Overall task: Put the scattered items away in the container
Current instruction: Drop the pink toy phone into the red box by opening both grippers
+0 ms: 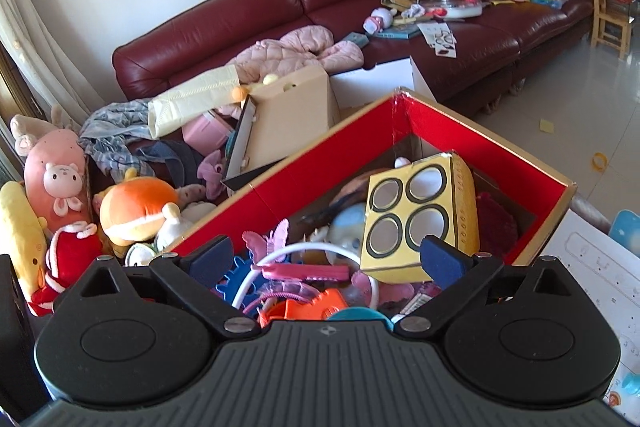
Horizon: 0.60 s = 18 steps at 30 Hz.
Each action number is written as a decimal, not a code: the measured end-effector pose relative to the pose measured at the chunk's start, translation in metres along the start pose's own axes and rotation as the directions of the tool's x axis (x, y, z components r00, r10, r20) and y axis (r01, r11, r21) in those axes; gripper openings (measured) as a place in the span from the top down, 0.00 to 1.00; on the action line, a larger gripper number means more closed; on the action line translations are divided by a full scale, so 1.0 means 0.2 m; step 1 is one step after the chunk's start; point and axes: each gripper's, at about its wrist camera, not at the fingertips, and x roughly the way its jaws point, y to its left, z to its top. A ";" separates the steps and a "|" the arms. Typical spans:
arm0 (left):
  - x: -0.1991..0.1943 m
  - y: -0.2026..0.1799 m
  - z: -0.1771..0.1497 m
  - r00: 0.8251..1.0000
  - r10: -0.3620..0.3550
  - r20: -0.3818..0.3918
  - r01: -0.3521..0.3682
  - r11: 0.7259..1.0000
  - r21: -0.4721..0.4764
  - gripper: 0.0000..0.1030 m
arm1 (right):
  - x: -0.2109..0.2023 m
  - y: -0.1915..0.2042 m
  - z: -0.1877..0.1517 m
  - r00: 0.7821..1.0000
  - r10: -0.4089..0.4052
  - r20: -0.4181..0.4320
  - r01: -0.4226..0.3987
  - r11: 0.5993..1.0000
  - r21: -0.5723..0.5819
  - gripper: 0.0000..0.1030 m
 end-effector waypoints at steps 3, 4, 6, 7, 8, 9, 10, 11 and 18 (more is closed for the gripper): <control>0.02 -0.03 0.00 0.999 0.036 -0.013 -0.036 0.999 0.034 0.00 | 0.02 0.00 -0.02 0.999 -0.007 -0.038 0.006 1.000 -0.022 0.02; 0.02 -0.03 0.00 0.999 0.039 -0.016 -0.038 0.998 0.042 0.00 | 0.02 -0.01 -0.03 0.999 -0.013 -0.048 0.011 0.999 -0.030 0.02; 0.03 -0.04 -0.01 0.999 0.039 -0.023 -0.038 0.998 0.052 0.00 | 0.03 -0.02 -0.04 0.997 -0.026 -0.066 0.024 0.999 -0.045 0.02; 0.03 -0.04 0.00 0.999 0.038 -0.028 -0.036 0.998 0.054 0.00 | 0.04 -0.02 -0.05 0.996 -0.036 -0.076 0.032 0.998 -0.054 0.02; 0.03 -0.04 0.00 0.999 0.036 -0.033 -0.034 0.998 0.055 0.00 | 0.04 -0.03 -0.05 0.995 -0.048 -0.085 0.042 0.997 -0.063 0.02; 0.04 -0.04 0.00 0.999 0.033 -0.038 -0.031 0.998 0.053 0.00 | 0.05 -0.03 -0.06 0.993 -0.066 -0.093 0.060 0.995 -0.074 0.02; 0.04 -0.04 0.00 0.999 0.030 -0.046 -0.027 0.998 0.051 0.00 | 0.06 -0.04 -0.06 0.992 -0.083 -0.099 0.075 0.994 -0.083 0.02; 0.04 -0.03 0.00 0.998 0.026 -0.053 -0.023 0.999 0.049 0.00 | 0.06 -0.05 -0.07 0.990 -0.099 -0.105 0.090 0.992 -0.091 0.02; 0.06 -0.01 -0.01 0.995 -0.004 -0.101 0.009 0.999 0.043 0.00 | 0.10 -0.10 -0.08 0.977 -0.154 -0.146 0.138 0.984 -0.115 0.02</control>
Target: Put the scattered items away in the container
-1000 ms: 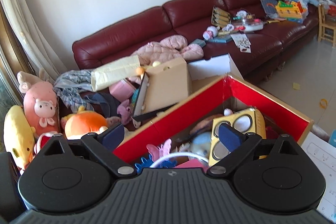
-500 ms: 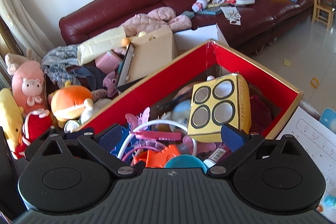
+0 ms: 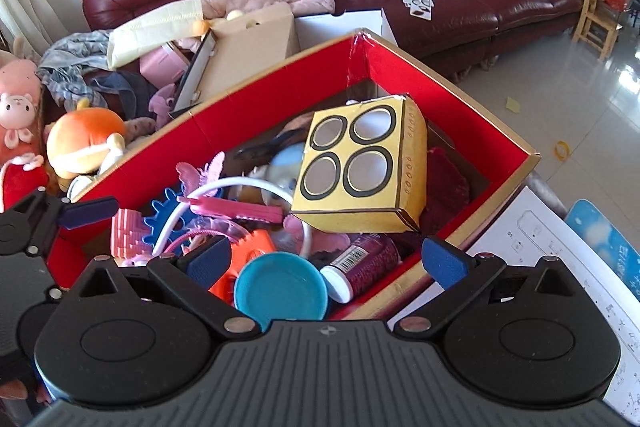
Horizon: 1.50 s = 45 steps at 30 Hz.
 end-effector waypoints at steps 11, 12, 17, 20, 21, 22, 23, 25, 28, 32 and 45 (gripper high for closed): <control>-0.08 0.04 -0.01 1.000 0.018 0.025 -0.020 0.997 0.076 0.05 | 0.02 0.09 -0.02 0.998 -0.009 -0.067 -0.002 0.987 -0.160 0.01; -0.09 0.04 -0.01 0.999 0.027 0.026 -0.030 0.996 0.089 0.05 | 0.03 0.09 -0.03 0.997 -0.010 -0.076 -0.003 0.985 -0.172 0.01; -0.07 0.03 -0.02 0.999 -0.004 -0.034 0.009 0.992 0.129 0.04 | 0.06 0.13 -0.05 0.992 -0.024 -0.120 -0.004 0.974 -0.225 0.01; -0.02 0.03 -0.02 0.996 -0.030 -0.082 0.037 0.995 0.093 0.04 | 0.07 0.14 -0.07 0.990 -0.031 -0.134 -0.003 0.969 -0.245 0.01; 0.00 0.03 -0.02 0.995 -0.041 -0.094 0.049 0.995 0.083 0.04 | 0.07 0.14 -0.07 0.990 -0.032 -0.137 -0.004 0.968 -0.250 0.01; 0.01 0.03 -0.02 0.994 -0.046 -0.103 0.054 0.996 0.075 0.04 | 0.07 0.15 -0.07 0.990 -0.033 -0.137 -0.003 0.968 -0.252 0.01; 0.02 0.02 -0.02 0.993 -0.042 -0.109 0.050 0.996 0.074 0.04 | 0.07 0.15 -0.07 0.990 -0.035 -0.137 -0.001 0.967 -0.255 0.01; 0.03 0.02 -0.03 0.994 -0.024 -0.103 0.032 0.997 0.073 0.04 | 0.07 0.15 -0.06 0.990 -0.045 -0.130 0.009 0.964 -0.265 0.01; 0.05 0.04 -0.03 0.995 -0.007 -0.100 0.012 0.999 0.046 0.04 | 0.06 0.17 -0.05 0.993 -0.073 -0.097 0.040 0.953 -0.301 0.01; 0.07 0.05 -0.04 0.994 -0.006 -0.109 0.008 1.000 0.022 0.04 | 0.08 0.19 -0.03 0.993 -0.084 -0.082 0.054 0.947 -0.316 0.01; 0.09 0.01 -0.07 0.993 -0.009 -0.119 0.012 1.000 0.025 0.04 | 0.15 0.25 -0.04 0.987 -0.125 -0.102 0.081 0.930 -0.360 0.01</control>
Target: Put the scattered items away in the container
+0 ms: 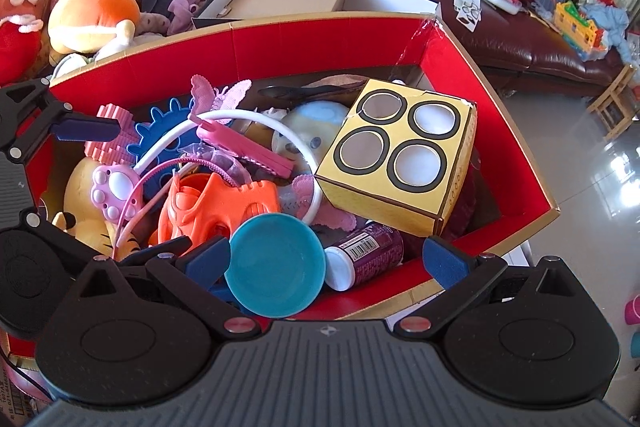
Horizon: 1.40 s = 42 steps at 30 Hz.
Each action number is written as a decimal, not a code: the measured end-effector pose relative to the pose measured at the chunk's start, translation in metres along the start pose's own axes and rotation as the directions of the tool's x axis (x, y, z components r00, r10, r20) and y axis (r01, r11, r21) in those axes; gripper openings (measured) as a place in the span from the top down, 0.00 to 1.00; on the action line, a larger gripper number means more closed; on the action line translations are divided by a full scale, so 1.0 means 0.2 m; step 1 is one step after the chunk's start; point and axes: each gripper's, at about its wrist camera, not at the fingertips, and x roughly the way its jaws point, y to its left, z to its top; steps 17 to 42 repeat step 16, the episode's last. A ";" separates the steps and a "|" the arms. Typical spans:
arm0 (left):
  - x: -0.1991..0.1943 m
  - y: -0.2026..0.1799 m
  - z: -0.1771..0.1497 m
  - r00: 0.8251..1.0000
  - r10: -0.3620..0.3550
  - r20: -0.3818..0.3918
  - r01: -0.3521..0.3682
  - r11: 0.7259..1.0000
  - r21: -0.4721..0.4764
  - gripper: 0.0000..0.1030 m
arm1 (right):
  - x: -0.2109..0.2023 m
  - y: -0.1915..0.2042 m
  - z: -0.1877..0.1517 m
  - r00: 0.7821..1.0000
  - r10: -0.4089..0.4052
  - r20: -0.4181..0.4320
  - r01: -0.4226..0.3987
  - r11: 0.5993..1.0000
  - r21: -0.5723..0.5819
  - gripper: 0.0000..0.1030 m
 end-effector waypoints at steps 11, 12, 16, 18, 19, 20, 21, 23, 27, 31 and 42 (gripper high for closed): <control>0.01 -0.03 -0.02 1.000 -0.005 -0.017 0.005 1.000 0.009 0.04 | 0.01 0.03 0.01 1.000 -0.022 -0.001 0.022 1.000 -0.021 0.01; 0.02 -0.03 -0.03 1.000 -0.004 -0.017 0.004 1.000 0.008 0.04 | 0.01 0.04 0.01 1.000 -0.022 -0.001 0.022 0.999 -0.024 0.01; 0.01 -0.03 -0.04 1.000 0.001 -0.013 0.000 1.000 0.016 0.04 | 0.00 0.06 0.01 1.000 -0.024 0.002 0.024 0.999 -0.042 0.01; 0.01 -0.03 -0.04 1.000 0.001 -0.013 0.000 1.000 0.016 0.04 | 0.00 0.06 0.01 1.000 -0.024 0.002 0.024 0.999 -0.042 0.01; 0.01 -0.03 -0.04 1.000 0.001 -0.013 0.000 1.000 0.016 0.04 | 0.00 0.06 0.01 1.000 -0.024 0.002 0.024 0.999 -0.042 0.01; 0.01 -0.03 -0.04 1.000 0.001 -0.013 0.000 1.000 0.016 0.04 | 0.00 0.06 0.01 1.000 -0.024 0.002 0.024 0.999 -0.042 0.01; 0.01 -0.03 -0.04 1.000 0.001 -0.013 0.000 1.000 0.016 0.04 | 0.00 0.06 0.01 1.000 -0.024 0.002 0.024 0.999 -0.042 0.01; 0.01 -0.03 -0.04 1.000 0.001 -0.013 0.000 1.000 0.016 0.04 | 0.00 0.06 0.01 1.000 -0.024 0.002 0.024 0.999 -0.042 0.01; 0.01 -0.03 -0.04 1.000 0.001 -0.013 0.000 1.000 0.016 0.04 | 0.00 0.06 0.01 1.000 -0.024 0.002 0.024 0.999 -0.042 0.01; 0.01 -0.03 -0.04 1.000 0.001 -0.013 0.000 1.000 0.016 0.04 | 0.00 0.06 0.01 1.000 -0.024 0.002 0.024 0.999 -0.042 0.01; 0.01 -0.03 -0.04 1.000 0.001 -0.013 0.000 1.000 0.016 0.04 | 0.00 0.06 0.01 1.000 -0.024 0.002 0.024 0.999 -0.042 0.01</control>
